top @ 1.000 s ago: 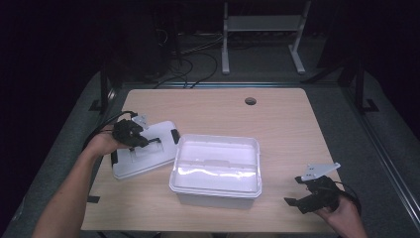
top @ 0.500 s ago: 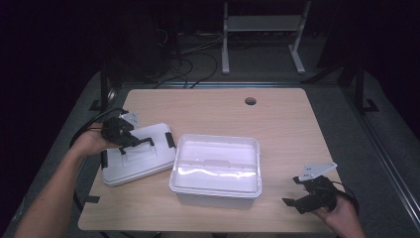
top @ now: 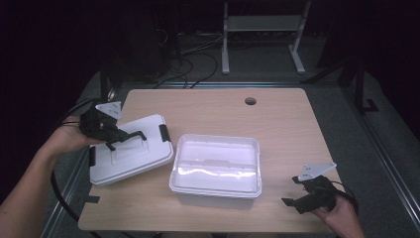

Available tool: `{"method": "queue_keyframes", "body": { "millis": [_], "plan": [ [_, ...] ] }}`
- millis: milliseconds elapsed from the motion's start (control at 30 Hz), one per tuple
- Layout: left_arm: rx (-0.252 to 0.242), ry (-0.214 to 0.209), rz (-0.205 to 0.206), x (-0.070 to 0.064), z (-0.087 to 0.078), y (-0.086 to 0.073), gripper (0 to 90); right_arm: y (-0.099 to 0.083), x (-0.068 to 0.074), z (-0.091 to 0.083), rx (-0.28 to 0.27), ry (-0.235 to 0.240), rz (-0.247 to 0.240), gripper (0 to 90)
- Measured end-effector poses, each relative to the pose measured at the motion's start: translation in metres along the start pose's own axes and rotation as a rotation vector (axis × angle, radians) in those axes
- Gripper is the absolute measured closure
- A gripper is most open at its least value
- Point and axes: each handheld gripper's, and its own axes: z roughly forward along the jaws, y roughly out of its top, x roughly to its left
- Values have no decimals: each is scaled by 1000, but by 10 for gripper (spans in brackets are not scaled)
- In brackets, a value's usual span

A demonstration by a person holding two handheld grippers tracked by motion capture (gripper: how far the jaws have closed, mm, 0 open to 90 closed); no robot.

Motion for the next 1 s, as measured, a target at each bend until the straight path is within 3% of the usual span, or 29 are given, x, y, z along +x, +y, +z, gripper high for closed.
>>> {"method": "queue_keyframes", "body": {
  "millis": [300, 567, 1000],
  "plan": [
    [21, -3, 39, -15, -23, 20, 849, 0, 0, 0, -7, 7, -1, 162],
    [-9, 7, 80, -28, -46, 39, 850, -1, 0, -3, -12, -1, -6, 163],
    [-13, 27, 75, -25, -53, 40, 852, 0, 0, -2, -11, -2, -8, 162]
  ]
}}
